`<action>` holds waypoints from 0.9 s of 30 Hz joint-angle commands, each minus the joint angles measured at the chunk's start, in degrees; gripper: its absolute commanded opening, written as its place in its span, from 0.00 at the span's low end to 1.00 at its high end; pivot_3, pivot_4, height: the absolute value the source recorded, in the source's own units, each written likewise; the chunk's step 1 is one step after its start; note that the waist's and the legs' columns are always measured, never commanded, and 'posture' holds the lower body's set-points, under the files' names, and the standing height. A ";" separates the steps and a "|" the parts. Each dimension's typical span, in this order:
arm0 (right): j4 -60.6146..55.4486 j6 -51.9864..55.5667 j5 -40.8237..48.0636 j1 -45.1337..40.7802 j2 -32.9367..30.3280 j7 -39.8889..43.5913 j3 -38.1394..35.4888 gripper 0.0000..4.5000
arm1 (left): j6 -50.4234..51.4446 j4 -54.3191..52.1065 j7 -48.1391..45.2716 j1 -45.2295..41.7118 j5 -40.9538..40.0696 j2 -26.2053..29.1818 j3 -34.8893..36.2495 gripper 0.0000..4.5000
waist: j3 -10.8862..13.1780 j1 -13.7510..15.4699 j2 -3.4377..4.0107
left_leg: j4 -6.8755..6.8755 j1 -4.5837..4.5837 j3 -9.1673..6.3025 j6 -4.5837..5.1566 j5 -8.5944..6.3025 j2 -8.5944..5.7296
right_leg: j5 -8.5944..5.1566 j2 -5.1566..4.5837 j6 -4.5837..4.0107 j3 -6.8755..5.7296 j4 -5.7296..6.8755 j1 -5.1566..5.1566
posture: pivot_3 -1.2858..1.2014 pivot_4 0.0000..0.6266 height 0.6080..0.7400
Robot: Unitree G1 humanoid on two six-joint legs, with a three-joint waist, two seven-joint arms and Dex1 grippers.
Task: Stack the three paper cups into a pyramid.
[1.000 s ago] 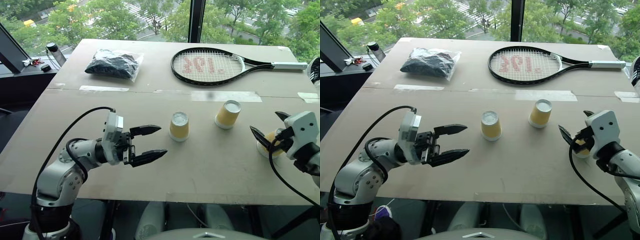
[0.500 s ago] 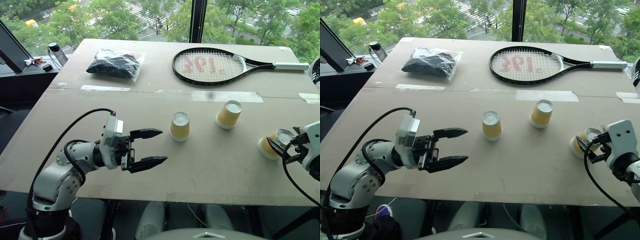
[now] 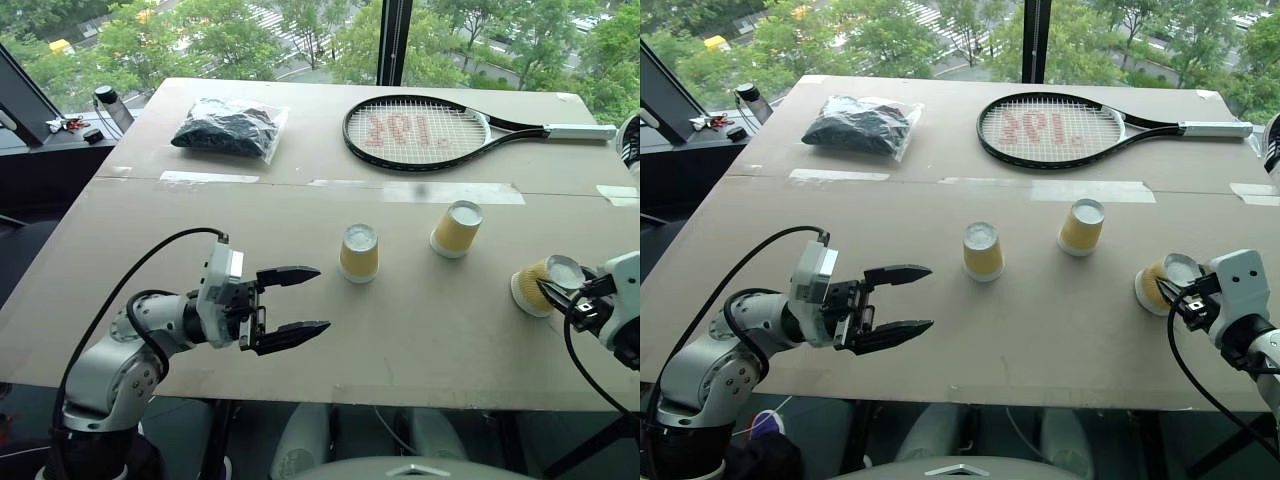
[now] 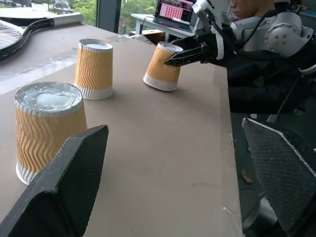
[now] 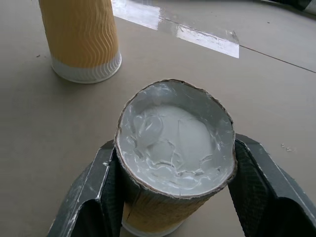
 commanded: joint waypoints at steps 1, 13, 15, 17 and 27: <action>-9.57 1.00 8.94 -1.45 -2.35 4.46 0.27 0.52 | -2.19 0.36 -0.28 0.53 0.54 0.06 1.08 1.00 | 0.02 -0.07 0.04 | -0.02 0.00 -0.01 0.00 0.00 0.01 | 0.00 0.00 0.00 0.01 0.00 -0.01 | 0.52 0.24 1.00; -2.35 1.46 -3.36 -22.72 -1.97 -2.56 27.62 0.52 | -3.84 -0.06 -0.51 3.85 -0.12 1.47 5.10 1.00 | 0.07 -0.59 -0.06 | -0.06 -0.08 -0.07 -0.01 0.00 0.02 | 0.00 -0.10 -0.02 -0.06 -0.12 -0.07 | 0.52 0.24 1.00; -0.19 0.32 -5.15 -23.90 -1.61 -2.23 29.74 0.52 | -4.29 -0.81 -0.14 4.75 0.05 1.34 5.94 1.00 | 0.07 -0.68 -0.06 | -0.08 -0.12 -0.08 -0.01 0.00 0.02 | 0.00 -0.18 -0.02 -0.07 -0.18 -0.06 | 0.52 0.24 1.00; 1.40 -0.03 -6.17 -25.63 -0.94 -2.03 31.32 0.52 | -5.57 -1.33 0.66 6.10 0.60 0.80 7.36 1.00 | 0.07 -0.77 -0.06 | -0.08 -0.12 -0.07 -0.01 0.00 0.00 | 0.00 -0.22 -0.02 -0.07 -0.19 -0.06 | 0.52 0.24 1.00; 4.90 2.50 -10.50 -32.43 3.83 -3.45 37.36 0.52 | -8.98 -1.93 3.13 10.37 1.70 -0.26 9.83 1.00 | 0.09 -1.29 -0.05 | -0.11 -0.10 -0.10 -0.01 0.00 0.00 | 0.00 -0.31 -0.02 -0.11 -0.15 -0.08 | 0.52 0.24 1.00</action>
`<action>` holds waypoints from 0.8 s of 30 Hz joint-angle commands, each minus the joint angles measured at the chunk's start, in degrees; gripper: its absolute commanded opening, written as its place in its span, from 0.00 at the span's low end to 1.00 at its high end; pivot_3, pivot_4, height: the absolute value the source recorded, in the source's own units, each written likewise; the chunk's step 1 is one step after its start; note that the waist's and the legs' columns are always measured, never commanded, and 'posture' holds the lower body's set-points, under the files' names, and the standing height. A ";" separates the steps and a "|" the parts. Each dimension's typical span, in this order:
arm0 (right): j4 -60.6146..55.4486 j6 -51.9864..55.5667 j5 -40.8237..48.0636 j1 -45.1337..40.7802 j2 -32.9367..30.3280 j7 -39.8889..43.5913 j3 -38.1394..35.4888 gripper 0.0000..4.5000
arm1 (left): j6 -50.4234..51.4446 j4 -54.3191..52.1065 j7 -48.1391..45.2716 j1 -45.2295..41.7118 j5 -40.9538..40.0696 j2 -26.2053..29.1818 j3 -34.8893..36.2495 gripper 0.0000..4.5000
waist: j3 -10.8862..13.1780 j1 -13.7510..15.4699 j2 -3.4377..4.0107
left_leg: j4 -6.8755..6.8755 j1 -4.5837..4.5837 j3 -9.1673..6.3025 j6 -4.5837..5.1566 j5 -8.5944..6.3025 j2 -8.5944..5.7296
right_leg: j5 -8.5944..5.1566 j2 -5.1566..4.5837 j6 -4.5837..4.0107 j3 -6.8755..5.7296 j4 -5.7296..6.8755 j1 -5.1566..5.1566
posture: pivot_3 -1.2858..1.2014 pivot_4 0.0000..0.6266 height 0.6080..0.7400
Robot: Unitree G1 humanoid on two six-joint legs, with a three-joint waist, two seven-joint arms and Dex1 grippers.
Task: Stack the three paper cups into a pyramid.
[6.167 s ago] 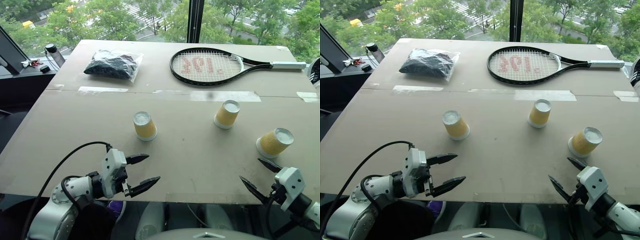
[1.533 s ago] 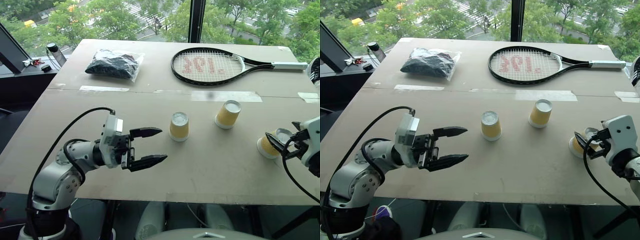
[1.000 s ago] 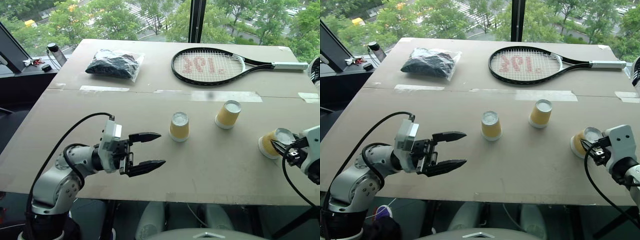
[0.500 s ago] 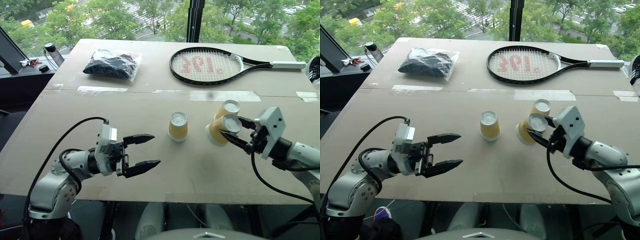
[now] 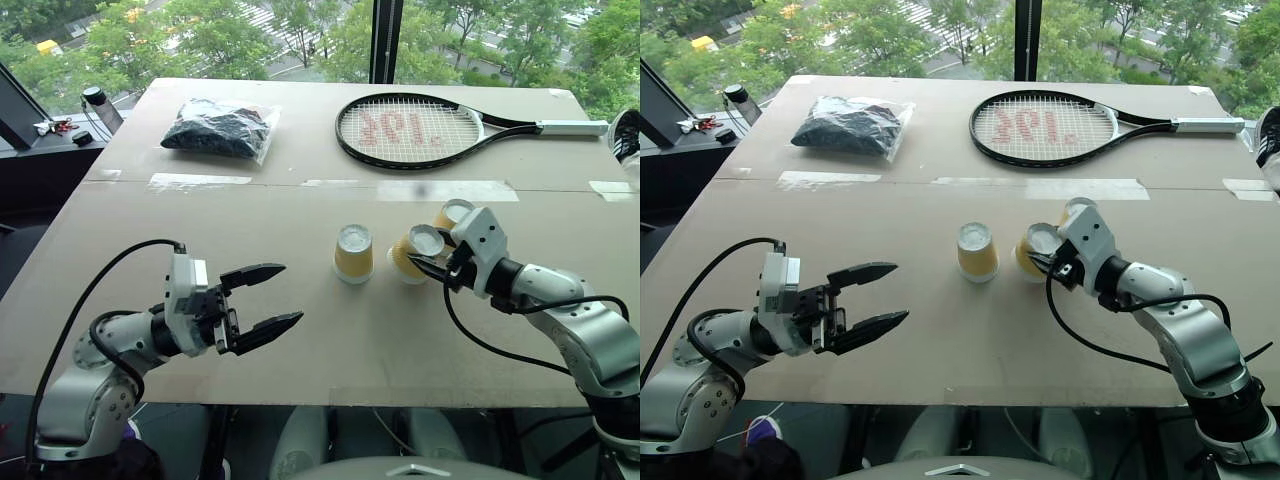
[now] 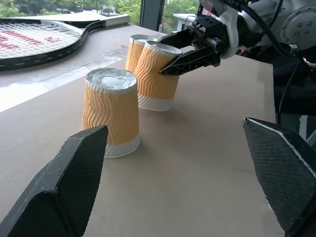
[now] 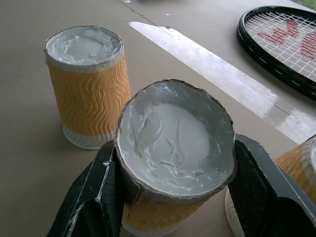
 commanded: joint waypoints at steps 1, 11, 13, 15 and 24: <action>-1.69 1.97 -1.21 -2.44 1.00 -1.06 1.07 0.52 | -1.14 -3.09 0.65 2.01 -0.70 0.25 2.16 1.00 | 0.00 0.00 0.00 | 0.00 -0.01 0.00 0.00 0.00 0.00 | 0.00 -0.01 0.00 0.00 0.00 0.00 | 0.52 0.24 1.00; -3.01 6.72 -4.24 -4.98 1.65 -1.99 3.74 0.52 | -0.44 -5.62 1.37 4.79 -1.76 0.88 3.44 1.00 | 0.00 -0.01 0.00 | -0.03 -0.01 -0.01 0.00 0.00 -0.01 | 0.00 -0.12 -0.01 -0.04 -0.02 -0.02 | 0.52 0.24 1.00; -3.20 7.14 -4.56 -4.88 1.99 -2.09 4.05 0.52 | -0.27 -5.86 1.37 5.15 -1.95 1.06 3.73 1.00 | 0.01 -0.06 0.00 | -0.03 -0.01 -0.01 0.00 0.00 -0.01 | 0.00 -0.13 -0.02 -0.03 -0.01 -0.03 | 0.52 0.24 1.00; -3.35 7.38 -4.81 -4.68 2.25 -2.13 4.21 0.52 | -0.15 -6.04 1.35 5.35 -2.16 1.18 3.90 1.00 | 0.01 -0.05 0.00 | -0.04 -0.01 -0.01 0.00 0.00 -0.01 | 0.00 -0.13 -0.02 -0.03 -0.01 -0.04 | 0.52 0.24 1.00; -4.51 9.85 -4.48 -4.30 2.85 -1.79 4.74 0.52 | -0.29 -5.64 1.46 4.89 -4.44 0.89 5.07 1.00 | 0.01 -0.06 0.00 | -0.05 -0.02 -0.01 0.00 0.00 -0.01 | 0.00 -0.16 -0.02 -0.04 -0.02 -0.06 | 0.52 0.24 1.00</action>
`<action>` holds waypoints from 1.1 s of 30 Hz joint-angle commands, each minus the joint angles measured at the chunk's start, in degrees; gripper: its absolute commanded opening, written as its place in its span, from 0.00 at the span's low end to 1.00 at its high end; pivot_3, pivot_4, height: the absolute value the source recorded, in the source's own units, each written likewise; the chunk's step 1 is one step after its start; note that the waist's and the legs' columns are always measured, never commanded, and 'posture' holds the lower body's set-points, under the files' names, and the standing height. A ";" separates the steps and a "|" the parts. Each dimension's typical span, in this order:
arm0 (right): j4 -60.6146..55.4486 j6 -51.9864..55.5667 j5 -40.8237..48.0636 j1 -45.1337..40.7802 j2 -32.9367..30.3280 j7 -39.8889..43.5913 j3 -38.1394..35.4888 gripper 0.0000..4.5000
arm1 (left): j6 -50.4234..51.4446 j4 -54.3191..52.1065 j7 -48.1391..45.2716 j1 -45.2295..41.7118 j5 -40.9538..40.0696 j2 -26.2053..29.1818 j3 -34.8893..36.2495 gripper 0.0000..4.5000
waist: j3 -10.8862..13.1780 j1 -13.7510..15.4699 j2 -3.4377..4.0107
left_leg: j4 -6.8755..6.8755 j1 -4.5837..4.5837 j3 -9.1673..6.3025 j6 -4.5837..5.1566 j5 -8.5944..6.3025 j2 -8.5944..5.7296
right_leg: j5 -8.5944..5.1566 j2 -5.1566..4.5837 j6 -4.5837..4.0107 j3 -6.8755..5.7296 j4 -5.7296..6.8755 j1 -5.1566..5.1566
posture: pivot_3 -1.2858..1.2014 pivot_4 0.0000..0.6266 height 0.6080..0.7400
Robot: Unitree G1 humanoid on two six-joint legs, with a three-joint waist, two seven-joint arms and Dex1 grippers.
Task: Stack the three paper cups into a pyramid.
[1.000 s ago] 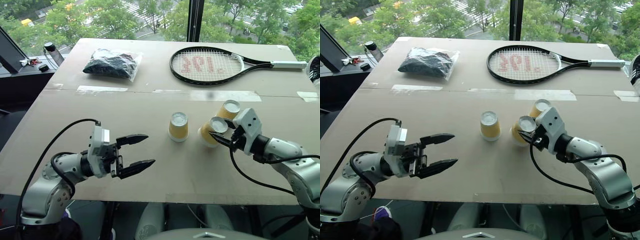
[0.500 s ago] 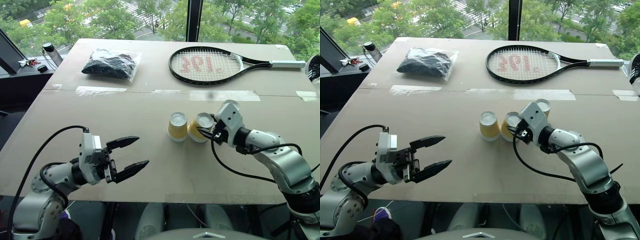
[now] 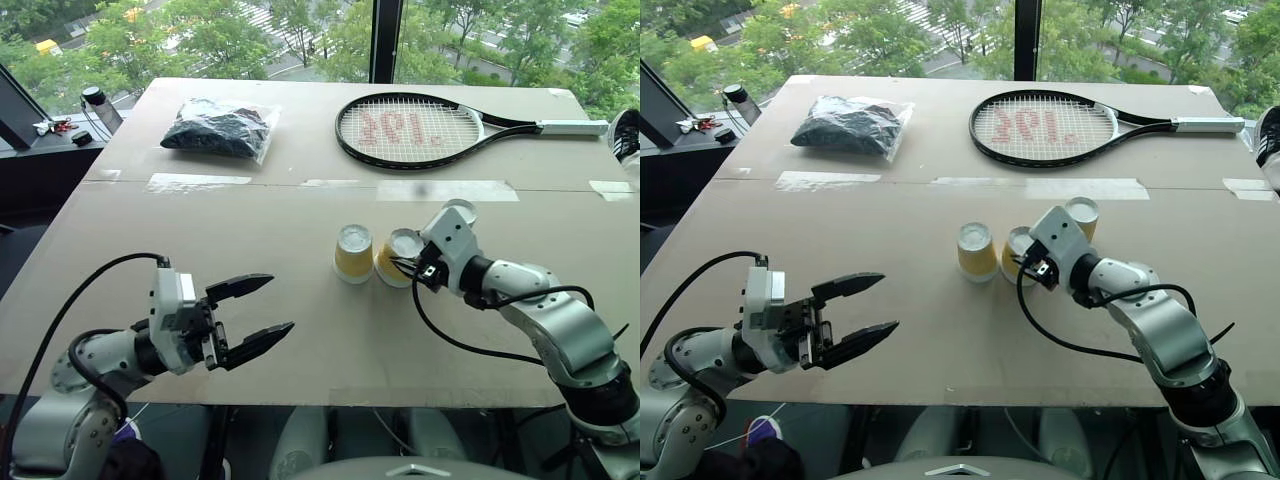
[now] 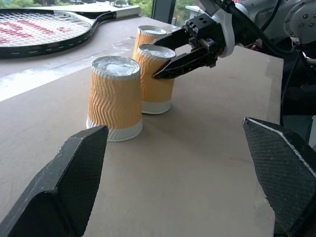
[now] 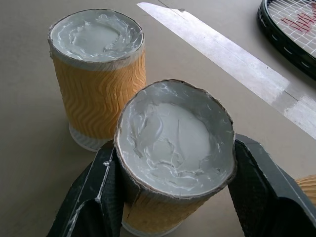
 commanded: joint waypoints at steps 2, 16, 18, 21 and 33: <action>-2.73 1.29 0.38 -0.56 0.09 0.68 0.39 0.52 | -0.65 -1.06 0.08 -0.92 -2.35 -0.10 2.01 1.00 | 0.00 0.00 0.00 | 0.00 0.00 0.00 0.00 0.00 0.00 | 0.00 0.00 0.00 0.00 0.00 -0.03 | 0.52 0.24 1.00; -9.20 0.35 8.14 1.23 -3.37 6.60 -12.82 0.99 | -0.95 -0.67 1.79 -3.90 -2.69 -2.36 0.41 1.00 | 0.04 0.31 0.05 | -0.01 -0.09 -0.03 0.00 0.00 0.00 | 0.00 -0.03 0.00 -0.04 -0.02 -0.04 | 0.52 0.24 1.00; -10.46 1.08 11.56 2.02 -4.09 7.39 -17.84 0.99 | -0.81 -0.36 1.74 -4.73 -2.74 -2.33 0.11 1.00 | 0.04 0.22 0.04 | -0.01 -0.12 -0.05 0.00 0.00 -0.01 | 0.00 -0.03 0.00 -0.07 -0.06 -0.03 | 0.52 0.24 1.00; -10.88 1.29 14.11 2.65 -5.70 7.79 -22.60 0.99 | -0.19 -0.60 2.34 -6.58 -3.38 -2.45 -0.43 1.00 | 0.03 0.15 0.04 | -0.01 -0.11 -0.05 0.00 0.00 -0.01 | 0.00 -0.03 0.00 -0.07 -0.06 -0.02 | 0.52 0.24 1.00; 10.81 -9.73 2.39 -1.22 -3.07 1.40 -16.81 0.99 | 2.54 -1.04 2.57 -10.10 -7.38 -1.09 1.29 1.00 | 0.06 -0.04 0.06 | -0.05 -0.16 0.02 -0.01 0.01 -0.04 | 0.01 0.05 0.01 -0.04 -0.05 -0.10 | 0.52 0.24 1.00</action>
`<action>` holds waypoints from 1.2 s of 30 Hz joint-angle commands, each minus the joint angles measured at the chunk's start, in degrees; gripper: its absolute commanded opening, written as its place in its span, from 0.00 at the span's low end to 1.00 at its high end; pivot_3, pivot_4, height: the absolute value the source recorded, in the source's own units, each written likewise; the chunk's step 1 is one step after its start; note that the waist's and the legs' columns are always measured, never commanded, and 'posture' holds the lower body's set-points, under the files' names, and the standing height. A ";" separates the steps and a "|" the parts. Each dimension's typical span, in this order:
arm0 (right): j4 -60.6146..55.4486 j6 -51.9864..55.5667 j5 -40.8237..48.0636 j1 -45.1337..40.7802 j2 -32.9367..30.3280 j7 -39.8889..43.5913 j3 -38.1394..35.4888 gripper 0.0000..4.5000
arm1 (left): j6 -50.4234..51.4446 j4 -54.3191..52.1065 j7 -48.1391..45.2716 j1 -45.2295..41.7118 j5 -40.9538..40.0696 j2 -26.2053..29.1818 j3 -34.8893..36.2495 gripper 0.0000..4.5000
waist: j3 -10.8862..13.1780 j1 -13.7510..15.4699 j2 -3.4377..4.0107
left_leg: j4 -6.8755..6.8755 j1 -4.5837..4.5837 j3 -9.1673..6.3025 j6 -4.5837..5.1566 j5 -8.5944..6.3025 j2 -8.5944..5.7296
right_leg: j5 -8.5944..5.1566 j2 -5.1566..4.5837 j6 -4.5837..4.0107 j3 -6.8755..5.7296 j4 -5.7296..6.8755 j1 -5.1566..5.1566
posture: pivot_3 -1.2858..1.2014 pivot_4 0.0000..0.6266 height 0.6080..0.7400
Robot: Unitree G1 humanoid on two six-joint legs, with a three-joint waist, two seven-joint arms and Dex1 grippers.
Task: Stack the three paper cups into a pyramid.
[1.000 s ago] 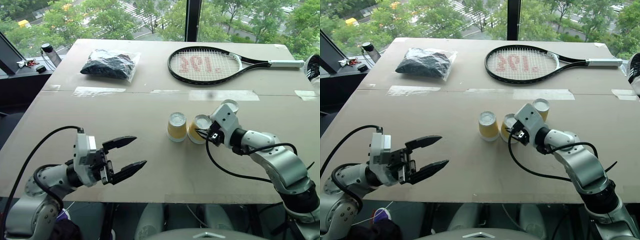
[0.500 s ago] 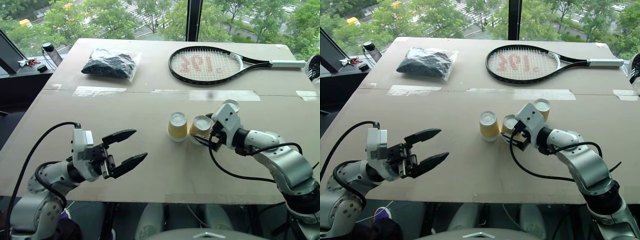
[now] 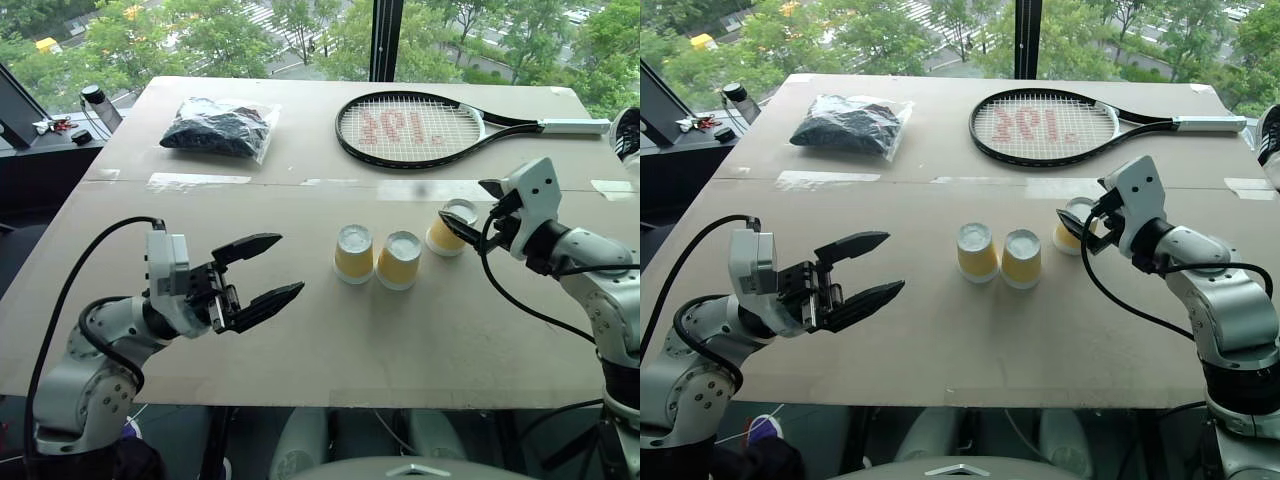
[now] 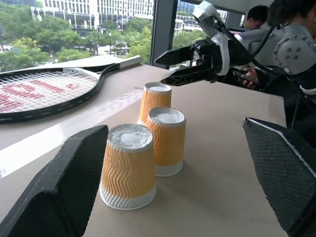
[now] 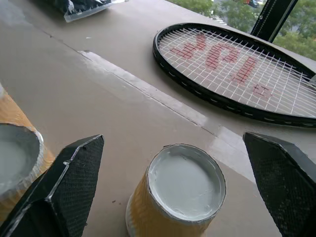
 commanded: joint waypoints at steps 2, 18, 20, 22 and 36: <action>5.15 -4.25 -2.88 -1.10 1.29 -0.98 1.09 0.99 | 0.54 -1.52 -1.43 1.65 -3.29 1.52 3.17 1.00 | 0.01 -0.06 0.01 | 0.01 0.02 0.04 0.00 0.00 0.00 | 0.00 0.03 0.01 0.00 0.02 0.00 | 0.52 0.24 1.00; 13.30 -8.28 -4.84 -5.41 3.52 0.78 2.15 0.51 | -2.61 -0.90 -2.98 5.32 -0.74 1.04 3.41 1.00 | 0.01 0.02 0.02 | 0.01 0.04 0.07 0.00 0.00 0.00 | 0.00 0.06 0.01 -0.03 0.02 0.01 | 0.52 0.24 1.00; 11.46 -7.19 -3.86 -6.08 3.09 0.83 0.68 0.51 | -3.26 -0.54 -2.83 5.17 -0.33 0.63 3.38 1.00 | 0.01 0.02 0.02 | 0.01 0.04 0.07 0.00 0.00 0.00 | 0.00 0.06 0.01 -0.03 0.03 0.01 | 0.52 0.24 1.00; 8.62 -5.10 -1.38 -7.61 2.48 1.53 -1.02 0.51 | -3.93 0.24 -2.71 4.79 -0.02 0.23 3.53 1.00 | 0.04 0.02 0.06 | 0.01 0.04 0.06 0.00 0.00 0.00 | 0.00 0.05 0.01 -0.02 0.03 0.00 | 0.52 0.24 1.00; -8.93 16.19 16.84 -23.29 -0.63 7.62 5.77 0.51 | -2.83 5.65 -8.43 8.04 -3.71 1.45 9.34 1.00 | 0.12 0.06 0.16 | 0.13 -0.71 -0.04 0.01 0.00 0.04 | 0.01 -0.02 0.01 -0.02 0.11 -0.70 | 0.52 0.24 1.00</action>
